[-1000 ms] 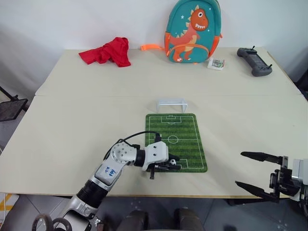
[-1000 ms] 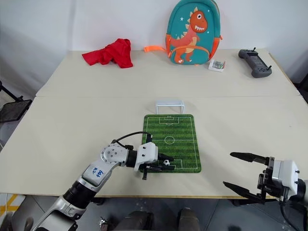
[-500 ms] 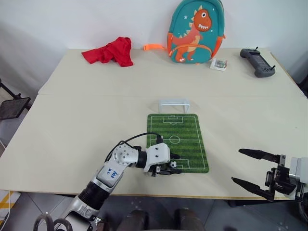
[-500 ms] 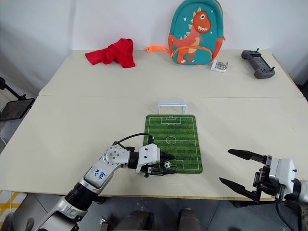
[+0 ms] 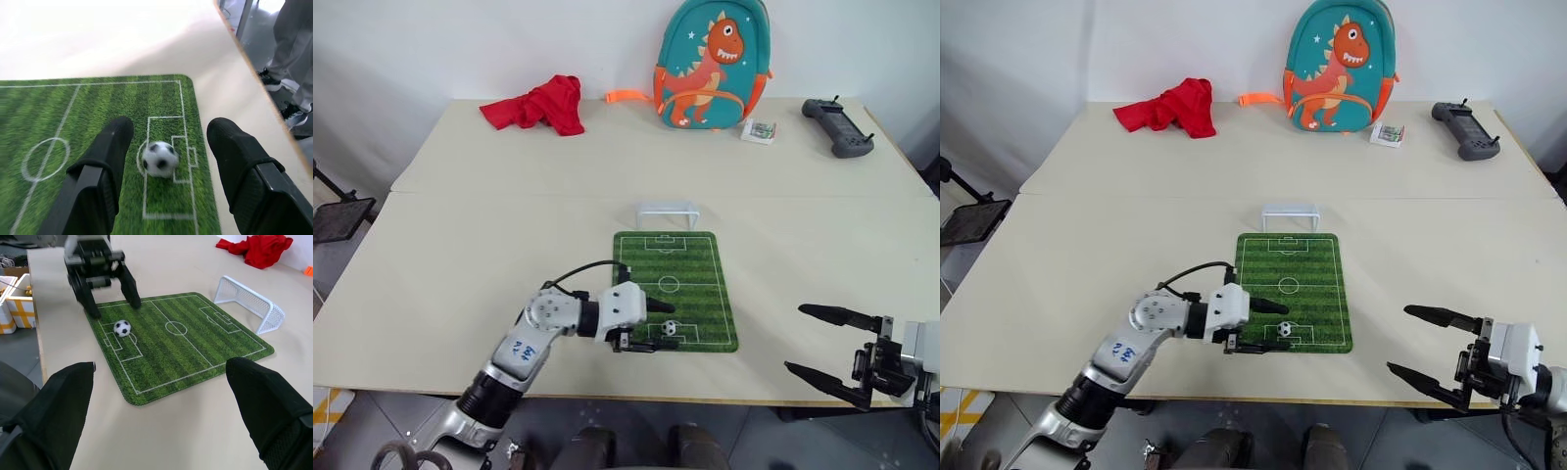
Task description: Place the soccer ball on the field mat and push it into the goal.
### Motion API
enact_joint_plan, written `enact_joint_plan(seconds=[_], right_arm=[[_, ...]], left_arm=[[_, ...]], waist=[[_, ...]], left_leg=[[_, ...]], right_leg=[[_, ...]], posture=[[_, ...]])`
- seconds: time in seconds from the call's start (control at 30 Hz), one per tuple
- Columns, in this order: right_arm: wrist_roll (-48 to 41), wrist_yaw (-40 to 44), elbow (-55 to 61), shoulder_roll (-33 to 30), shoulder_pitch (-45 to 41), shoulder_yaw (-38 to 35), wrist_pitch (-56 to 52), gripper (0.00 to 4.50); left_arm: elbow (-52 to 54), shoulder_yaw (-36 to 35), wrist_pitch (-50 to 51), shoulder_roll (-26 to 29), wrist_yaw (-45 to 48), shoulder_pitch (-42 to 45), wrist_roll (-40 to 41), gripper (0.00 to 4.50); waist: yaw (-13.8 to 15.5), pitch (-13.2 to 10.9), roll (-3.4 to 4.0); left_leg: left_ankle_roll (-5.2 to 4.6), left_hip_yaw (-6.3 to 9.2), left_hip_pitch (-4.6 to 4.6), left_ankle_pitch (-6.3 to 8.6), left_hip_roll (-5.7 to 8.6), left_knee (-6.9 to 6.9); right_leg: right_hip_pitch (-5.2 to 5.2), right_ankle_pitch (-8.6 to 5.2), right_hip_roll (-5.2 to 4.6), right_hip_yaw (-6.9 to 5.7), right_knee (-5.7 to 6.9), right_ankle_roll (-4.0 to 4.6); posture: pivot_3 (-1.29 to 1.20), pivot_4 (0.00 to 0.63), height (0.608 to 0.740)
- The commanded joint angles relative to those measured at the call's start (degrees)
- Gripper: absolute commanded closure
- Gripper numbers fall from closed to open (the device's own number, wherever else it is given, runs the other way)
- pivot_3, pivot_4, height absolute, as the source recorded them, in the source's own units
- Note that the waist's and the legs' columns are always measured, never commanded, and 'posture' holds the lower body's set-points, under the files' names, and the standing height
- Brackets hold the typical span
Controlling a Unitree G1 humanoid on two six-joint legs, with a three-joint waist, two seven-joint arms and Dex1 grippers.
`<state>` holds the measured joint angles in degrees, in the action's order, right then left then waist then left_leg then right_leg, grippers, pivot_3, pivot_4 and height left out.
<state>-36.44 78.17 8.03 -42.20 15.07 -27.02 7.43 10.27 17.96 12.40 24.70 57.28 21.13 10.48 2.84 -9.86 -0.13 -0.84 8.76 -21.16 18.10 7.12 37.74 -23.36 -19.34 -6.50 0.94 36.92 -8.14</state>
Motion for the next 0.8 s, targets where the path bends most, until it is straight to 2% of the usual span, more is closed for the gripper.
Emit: enact_joint_plan(seconds=[0.03, 0.13, 0.17, 0.23, 0.37, 0.47, 0.67, 0.8], right_arm=[[-0.3, 0.6, -1.8, -0.2, -1.8, -0.3, 1.2, 0.00], [0.2, 1.3, -3.6, -0.3, -3.3, -0.3, 2.1, 0.00], [0.3, 1.6, -4.0, -0.3, -3.6, -0.3, 2.5, 0.00], [0.7, 2.1, -5.1, 0.0, -4.0, -0.6, 4.0, 0.00], [1.0, 2.1, -6.7, 0.7, -4.1, -1.5, 6.9, 0.00], [1.1, 2.4, -7.8, 0.4, -3.3, -2.3, 8.4, 0.00], [0.8, 4.9, -9.2, -0.6, -0.7, -3.6, 10.8, 0.00], [0.6, 4.9, -9.2, -0.7, 0.2, -3.8, 11.0, 0.00]], left_arm=[[6.8, -3.6, 2.5, 3.4, 1.8, -3.3, 4.8, 1.60], [9.4, -4.8, 3.0, 7.3, 2.9, -6.9, 5.4, 1.60], [9.9, -5.4, 3.2, 7.8, 2.8, -8.1, 6.1, 1.78], [10.6, -6.1, 2.6, 8.5, 2.3, -11.2, 6.6, 2.20], [10.9, -4.8, 0.4, 8.8, 2.7, -16.1, 5.6, 3.47], [10.8, -2.2, 0.5, 6.3, 0.9, -18.1, 5.2, 4.37], [10.2, -0.2, 1.9, 1.7, -2.8, -16.8, 5.0, 4.45], [9.9, 0.5, 2.4, 1.3, -3.3, -16.3, 5.0, 4.45]], waist=[[-0.1, 0.0, 0.00], [-0.1, 0.0, 0.01], [-0.1, 0.0, 0.01], [0.1, 0.0, 0.02], [0.2, 0.0, 0.02], [0.3, 0.0, 0.03], [0.2, 0.0, 0.02], [0.0, 0.0, 0.02]], left_leg=[[0.00, -0.01, 0.00, 0.00, 0.00, 0.00], [-0.01, -0.02, 0.02, 0.00, -0.01, -0.04], [-0.01, -0.02, 0.02, 0.00, -0.01, -0.03], [-0.01, -0.02, 0.02, 0.00, -0.01, -0.05], [-0.03, -0.02, 0.01, 0.02, 0.00, -0.05], [-0.03, -0.03, 0.03, 0.02, 0.00, -0.05], [-0.06, -0.12, 0.06, 0.04, -0.01, -0.05], [-0.07, -0.18, 0.07, 0.04, -0.01, -0.06]], right_leg=[[0.00, 0.00, 0.00, 0.02, -0.01, 0.00], [0.00, 0.00, -0.01, 0.09, 0.00, 0.00], [-0.01, 0.00, 0.00, 0.10, -0.01, 0.00], [0.00, 0.00, 0.00, 0.20, -0.02, 0.00], [0.03, 0.00, -0.01, 0.48, -0.08, 0.00], [0.03, 0.00, 0.00, 0.56, -0.08, 0.00], [0.03, 0.00, 0.04, 0.66, -0.08, 0.00], [0.02, 0.00, 0.05, 0.73, -0.08, 0.00]], posture=[[0.00, 0.150, 0.740], [0.00, 0.150, 0.740], [0.00, 0.150, 0.740], [0.00, 0.150, 0.740], [0.00, 0.150, 0.740], [0.00, 0.150, 0.740], [0.00, 0.150, 0.740], [0.00, 0.150, 0.740]])
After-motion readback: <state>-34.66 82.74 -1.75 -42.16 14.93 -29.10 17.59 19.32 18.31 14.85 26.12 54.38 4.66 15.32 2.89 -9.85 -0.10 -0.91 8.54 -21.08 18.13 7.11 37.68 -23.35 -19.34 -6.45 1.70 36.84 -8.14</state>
